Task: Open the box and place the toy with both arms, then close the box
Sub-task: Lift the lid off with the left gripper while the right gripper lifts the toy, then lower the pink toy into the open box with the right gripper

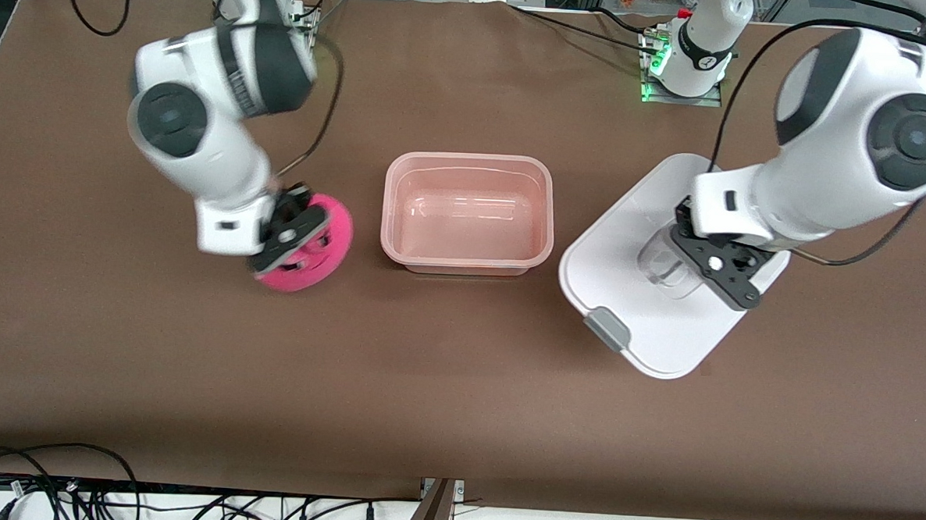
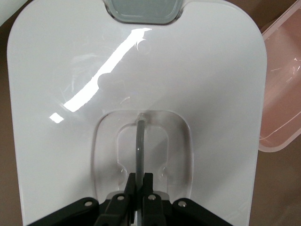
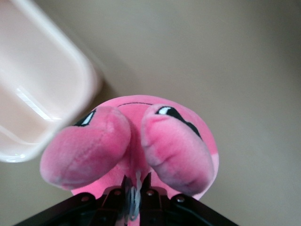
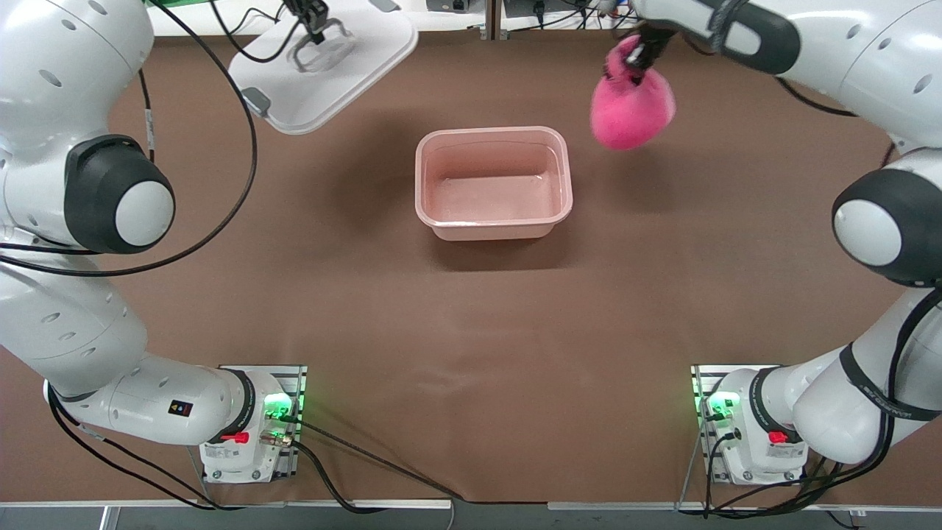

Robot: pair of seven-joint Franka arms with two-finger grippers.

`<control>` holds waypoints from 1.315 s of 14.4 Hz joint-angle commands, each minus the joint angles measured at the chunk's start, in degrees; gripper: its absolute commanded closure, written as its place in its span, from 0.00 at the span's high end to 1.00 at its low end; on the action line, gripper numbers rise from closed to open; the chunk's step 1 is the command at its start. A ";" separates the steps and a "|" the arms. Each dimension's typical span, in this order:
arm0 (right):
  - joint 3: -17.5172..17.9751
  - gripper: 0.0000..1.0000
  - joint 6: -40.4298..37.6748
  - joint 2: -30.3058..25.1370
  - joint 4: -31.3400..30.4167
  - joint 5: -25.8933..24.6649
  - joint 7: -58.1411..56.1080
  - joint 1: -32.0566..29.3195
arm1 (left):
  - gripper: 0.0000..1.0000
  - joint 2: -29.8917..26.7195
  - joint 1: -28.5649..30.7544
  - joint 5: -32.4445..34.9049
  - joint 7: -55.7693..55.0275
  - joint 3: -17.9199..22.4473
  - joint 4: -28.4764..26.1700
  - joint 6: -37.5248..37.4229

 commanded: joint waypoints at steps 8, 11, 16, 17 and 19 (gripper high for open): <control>1.98 0.00 -5.64 5.57 7.54 -3.40 1.29 16.07 | 0.00 -0.46 5.19 -1.59 -0.02 -0.50 0.35 -3.04; 1.98 0.00 -10.38 12.34 15.88 -7.37 1.29 19.06 | 0.00 -0.46 5.55 -1.76 0.07 -0.59 0.35 -3.30; 1.98 0.00 -12.42 17.10 20.21 -10.62 0.94 20.03 | 0.00 -0.46 5.55 -1.76 0.07 -1.03 0.26 -3.30; 1.98 0.00 -12.07 17.89 20.48 -11.50 0.85 20.04 | 0.00 -0.46 5.55 -1.76 0.16 -1.11 0.26 -3.39; 1.89 0.00 -11.71 19.91 21.70 -12.03 0.94 20.30 | 0.00 -0.46 5.55 -1.76 0.16 -1.20 0.26 -3.30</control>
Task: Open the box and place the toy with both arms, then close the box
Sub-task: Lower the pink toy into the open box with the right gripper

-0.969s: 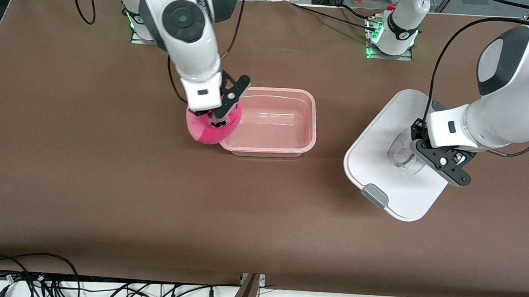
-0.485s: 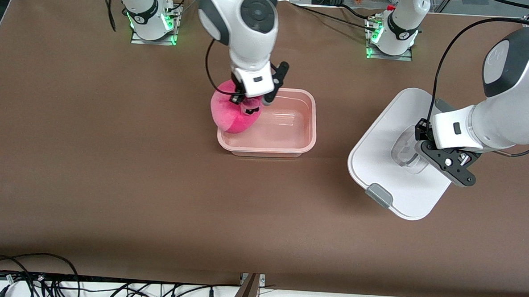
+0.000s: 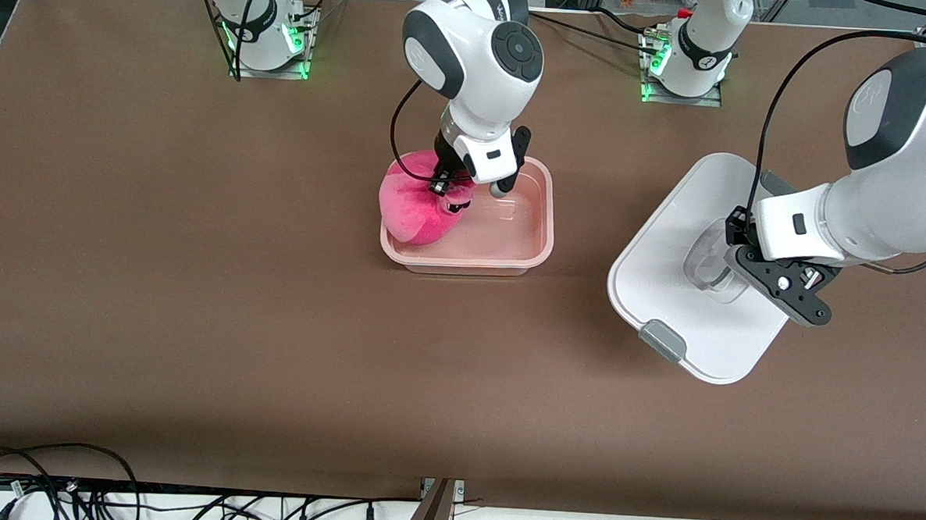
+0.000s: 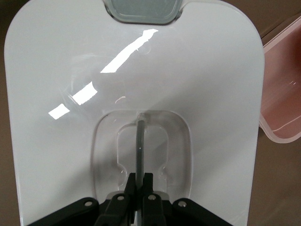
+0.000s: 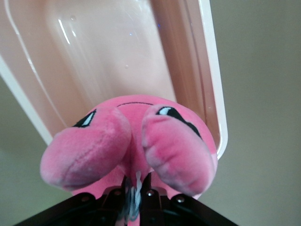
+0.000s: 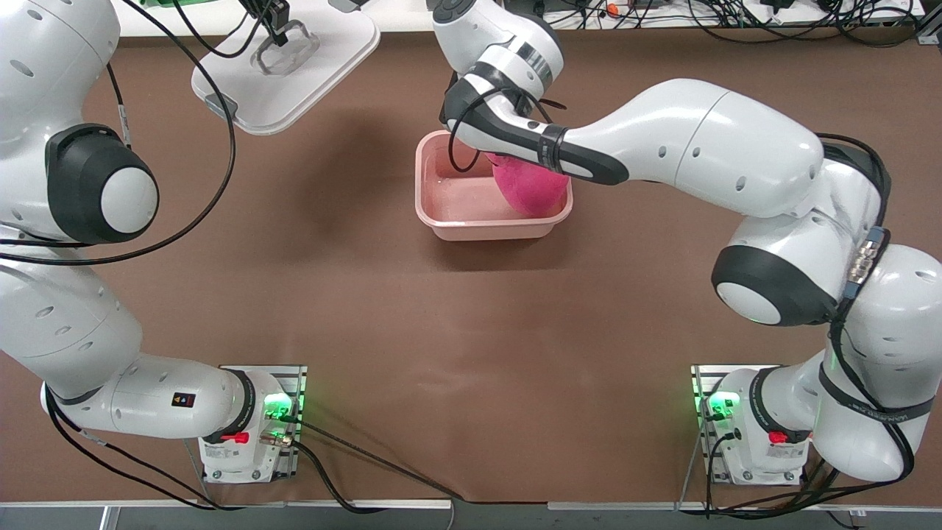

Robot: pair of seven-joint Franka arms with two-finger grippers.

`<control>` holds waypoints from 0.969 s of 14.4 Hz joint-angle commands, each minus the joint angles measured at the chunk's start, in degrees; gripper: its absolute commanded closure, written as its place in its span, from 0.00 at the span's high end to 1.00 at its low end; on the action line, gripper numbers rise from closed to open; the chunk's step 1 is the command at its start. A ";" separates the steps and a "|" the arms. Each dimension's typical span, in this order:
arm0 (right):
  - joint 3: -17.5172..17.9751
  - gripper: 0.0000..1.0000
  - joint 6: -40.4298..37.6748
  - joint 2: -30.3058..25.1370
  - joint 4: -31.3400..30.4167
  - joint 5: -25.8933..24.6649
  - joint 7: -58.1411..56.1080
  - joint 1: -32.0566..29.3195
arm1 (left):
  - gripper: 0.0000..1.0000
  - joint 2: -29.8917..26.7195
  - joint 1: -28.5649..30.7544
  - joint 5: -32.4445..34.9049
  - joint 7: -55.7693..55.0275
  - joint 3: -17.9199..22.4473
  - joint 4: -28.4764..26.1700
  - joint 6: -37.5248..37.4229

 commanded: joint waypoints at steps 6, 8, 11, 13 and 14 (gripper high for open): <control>-0.41 0.00 2.77 7.90 4.66 -1.45 0.53 1.19 | 0.00 -0.47 0.30 -1.63 0.42 -0.66 0.18 -0.99; -0.41 0.00 4.01 9.48 4.57 -2.33 1.40 1.80 | 0.00 -0.47 0.12 -1.63 0.50 -0.66 0.09 -0.91; -0.41 0.65 7.16 12.38 4.48 -4.18 7.02 3.21 | 0.00 -0.47 0.03 -1.72 0.59 -0.66 0.09 -0.99; -0.50 1.00 8.49 12.13 4.75 -4.01 9.40 3.13 | 0.00 -0.47 -0.06 -1.72 0.59 -0.66 0.09 -0.99; -0.59 1.00 8.23 11.86 4.84 -3.74 9.84 3.13 | 0.00 -0.47 -0.06 -1.72 0.59 -0.66 0.09 -0.99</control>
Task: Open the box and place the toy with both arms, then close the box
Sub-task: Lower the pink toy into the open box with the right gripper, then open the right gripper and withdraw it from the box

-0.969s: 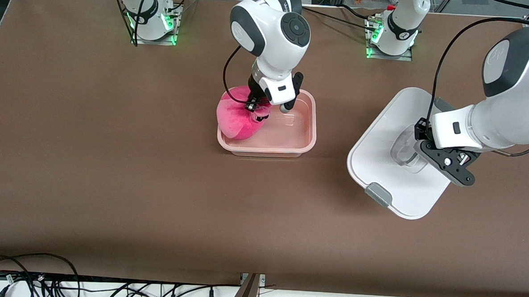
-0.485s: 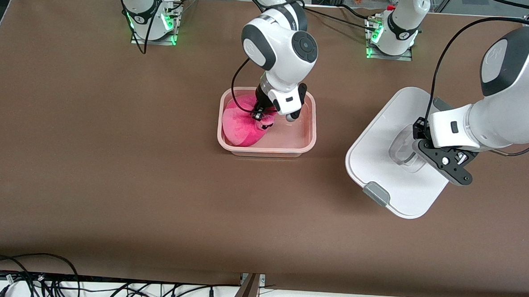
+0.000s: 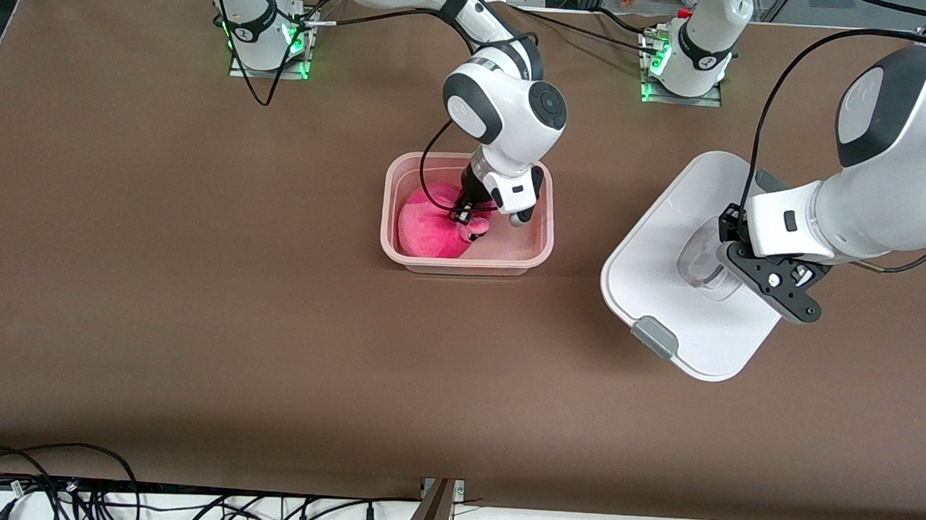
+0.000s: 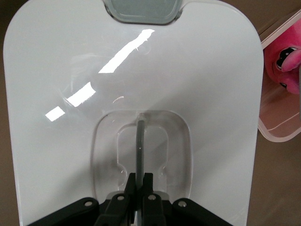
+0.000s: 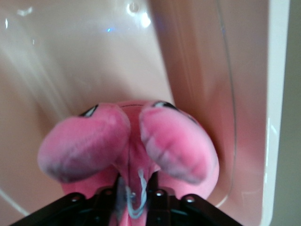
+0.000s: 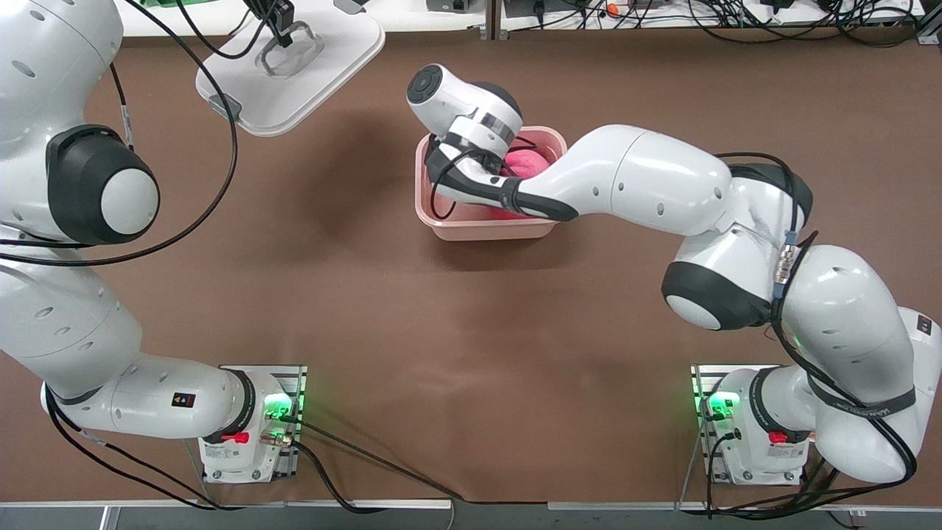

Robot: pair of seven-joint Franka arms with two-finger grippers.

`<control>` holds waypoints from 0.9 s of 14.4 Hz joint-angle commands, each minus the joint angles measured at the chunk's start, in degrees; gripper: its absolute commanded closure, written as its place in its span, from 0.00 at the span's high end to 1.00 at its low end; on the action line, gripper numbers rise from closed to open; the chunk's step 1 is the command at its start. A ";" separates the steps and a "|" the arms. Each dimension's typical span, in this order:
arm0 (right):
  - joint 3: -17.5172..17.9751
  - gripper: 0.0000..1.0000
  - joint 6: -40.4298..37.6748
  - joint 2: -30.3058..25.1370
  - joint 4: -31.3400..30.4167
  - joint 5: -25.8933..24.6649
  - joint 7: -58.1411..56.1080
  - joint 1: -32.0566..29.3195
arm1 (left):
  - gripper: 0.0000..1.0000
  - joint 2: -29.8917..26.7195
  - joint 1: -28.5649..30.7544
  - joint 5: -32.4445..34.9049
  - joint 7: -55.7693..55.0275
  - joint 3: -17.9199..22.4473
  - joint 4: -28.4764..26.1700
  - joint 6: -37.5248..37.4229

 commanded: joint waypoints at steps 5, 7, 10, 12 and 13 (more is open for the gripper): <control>-3.62 1.00 -2.41 -9.46 1.89 -0.14 2.31 -0.14 | 0.00 -0.47 0.08 -1.62 0.59 0.07 0.13 -0.83; -7.23 1.00 -0.83 -12.20 1.89 0.65 3.28 -1.72 | 0.00 -0.47 0.08 -1.62 0.59 0.07 0.13 -0.92; -8.12 1.00 -0.99 -17.29 1.46 7.75 3.19 -6.89 | 0.00 -0.47 -0.18 -1.79 1.46 -0.10 0.05 -0.92; -10.92 1.00 -3.44 -20.98 -0.12 9.62 3.37 -8.23 | 0.00 -0.12 -0.18 -1.62 1.73 -3.60 -0.13 -0.74; -12.59 1.00 -3.81 -23.44 -2.13 11.19 3.89 -8.40 | 0.00 0.32 -0.62 -1.53 1.64 -5.27 -0.13 -0.57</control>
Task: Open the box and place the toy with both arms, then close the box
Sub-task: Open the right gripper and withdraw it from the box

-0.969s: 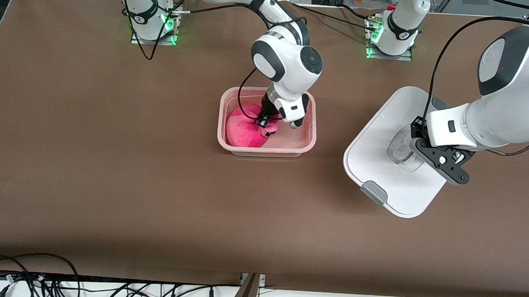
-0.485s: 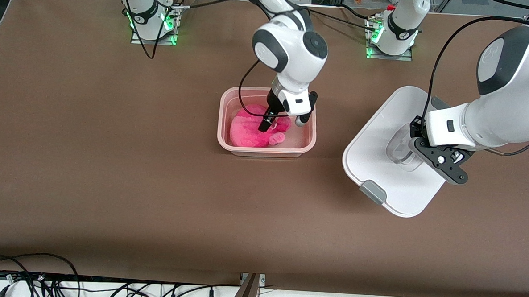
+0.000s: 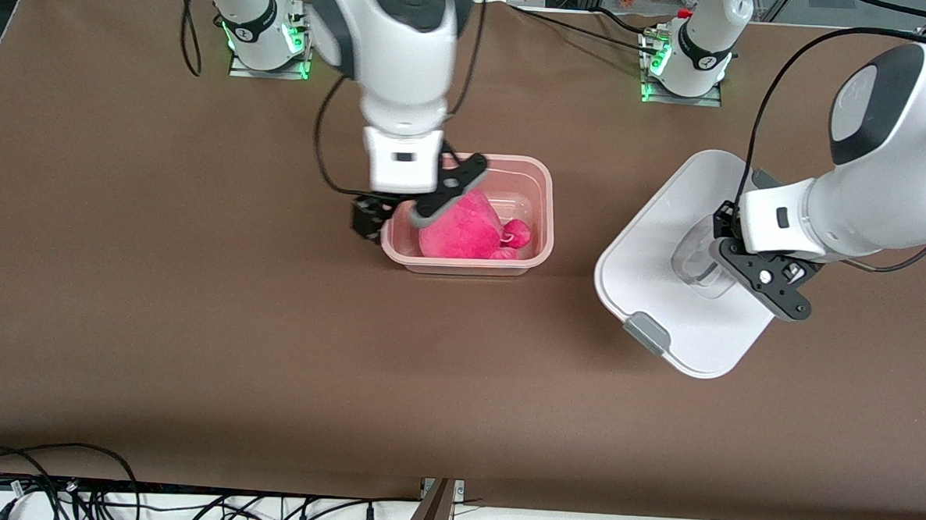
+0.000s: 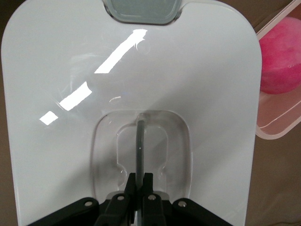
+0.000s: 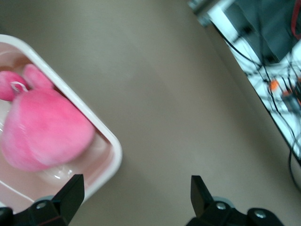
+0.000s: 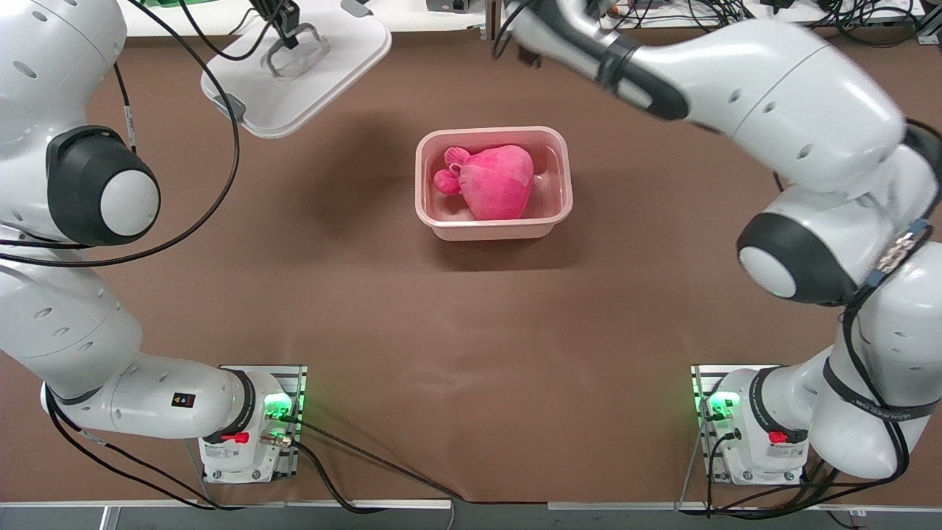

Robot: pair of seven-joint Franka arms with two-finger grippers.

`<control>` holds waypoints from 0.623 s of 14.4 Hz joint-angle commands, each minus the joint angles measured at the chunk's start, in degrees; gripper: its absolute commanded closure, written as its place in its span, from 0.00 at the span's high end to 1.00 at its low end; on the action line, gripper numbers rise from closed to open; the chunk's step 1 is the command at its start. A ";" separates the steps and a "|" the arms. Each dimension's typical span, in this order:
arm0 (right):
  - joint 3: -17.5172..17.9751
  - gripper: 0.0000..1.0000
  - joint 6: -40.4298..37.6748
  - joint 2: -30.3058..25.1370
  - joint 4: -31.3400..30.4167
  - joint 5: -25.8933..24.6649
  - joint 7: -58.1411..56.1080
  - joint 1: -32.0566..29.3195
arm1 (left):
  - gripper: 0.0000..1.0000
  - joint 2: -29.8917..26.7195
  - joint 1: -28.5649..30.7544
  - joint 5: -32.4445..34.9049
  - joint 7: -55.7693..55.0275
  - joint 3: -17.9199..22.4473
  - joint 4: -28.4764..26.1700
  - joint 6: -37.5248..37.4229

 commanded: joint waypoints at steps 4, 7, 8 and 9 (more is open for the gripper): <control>-9.12 1.00 -1.07 -19.51 -20.31 7.88 7.17 0.13 | 0.00 2.32 -9.74 -1.04 0.27 -4.35 0.06 1.86; -12.37 1.00 -1.52 -27.79 -27.80 7.44 9.90 0.13 | 0.00 3.45 -16.77 -0.77 0.00 -4.27 -0.02 4.32; -12.64 1.00 -2.21 -28.33 -28.86 7.18 10.78 -0.31 | 0.00 3.89 -19.40 -0.68 -0.44 -4.18 -0.11 5.11; -12.56 1.00 -2.92 -28.34 -28.96 7.00 11.39 -1.70 | 0.00 4.86 -21.78 -0.07 -0.96 -4.09 -0.11 6.51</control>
